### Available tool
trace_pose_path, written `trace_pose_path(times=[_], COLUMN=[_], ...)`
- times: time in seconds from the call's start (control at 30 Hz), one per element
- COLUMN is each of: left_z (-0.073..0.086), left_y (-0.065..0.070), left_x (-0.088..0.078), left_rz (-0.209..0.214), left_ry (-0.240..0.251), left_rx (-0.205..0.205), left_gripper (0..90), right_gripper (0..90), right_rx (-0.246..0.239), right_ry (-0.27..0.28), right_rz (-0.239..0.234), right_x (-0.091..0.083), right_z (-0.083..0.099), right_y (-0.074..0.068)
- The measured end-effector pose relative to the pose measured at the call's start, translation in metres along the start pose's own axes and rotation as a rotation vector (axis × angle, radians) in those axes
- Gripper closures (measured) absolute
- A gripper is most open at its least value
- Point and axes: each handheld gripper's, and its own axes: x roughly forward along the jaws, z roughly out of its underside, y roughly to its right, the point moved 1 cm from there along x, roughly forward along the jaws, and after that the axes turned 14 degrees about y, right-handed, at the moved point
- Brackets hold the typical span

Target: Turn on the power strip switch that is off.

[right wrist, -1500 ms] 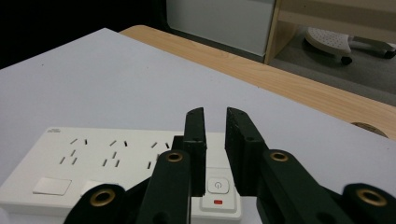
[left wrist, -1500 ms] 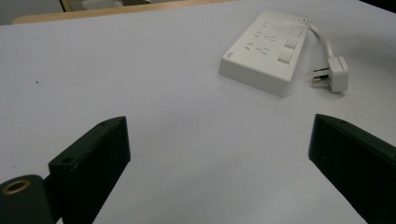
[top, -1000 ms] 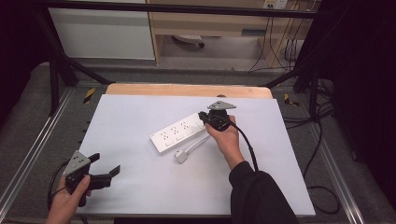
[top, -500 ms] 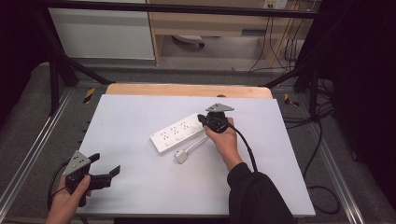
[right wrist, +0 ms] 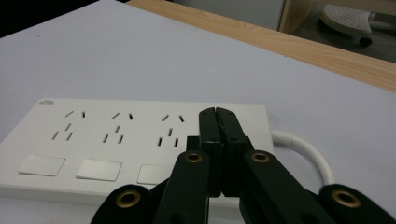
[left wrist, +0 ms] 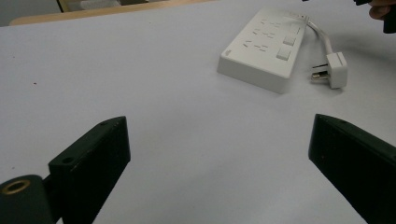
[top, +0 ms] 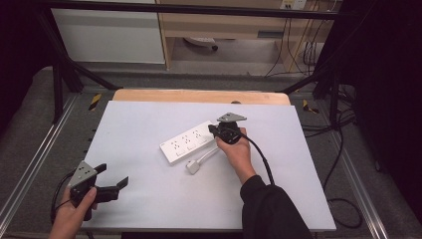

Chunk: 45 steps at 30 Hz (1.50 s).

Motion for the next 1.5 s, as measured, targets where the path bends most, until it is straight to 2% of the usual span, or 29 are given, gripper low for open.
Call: trace_pose_path(times=[0.63,1.5], left_z=[0.000,0.000], left_y=[0.000,0.000], left_x=[0.000,0.000], left_rz=[0.002,0.009], left_ry=[-0.003,-0.005], left_rx=[0.003,0.003], left_gripper=[5.5,5.5], right_gripper=[90.0,90.0], right_rx=[0.008,0.018], right_ry=[-0.029,-0.036], right_rz=[-0.016,-0.032], right_x=[0.005,0.009], right_z=[0.017,0.022], right_y=[-0.009,-0.017])
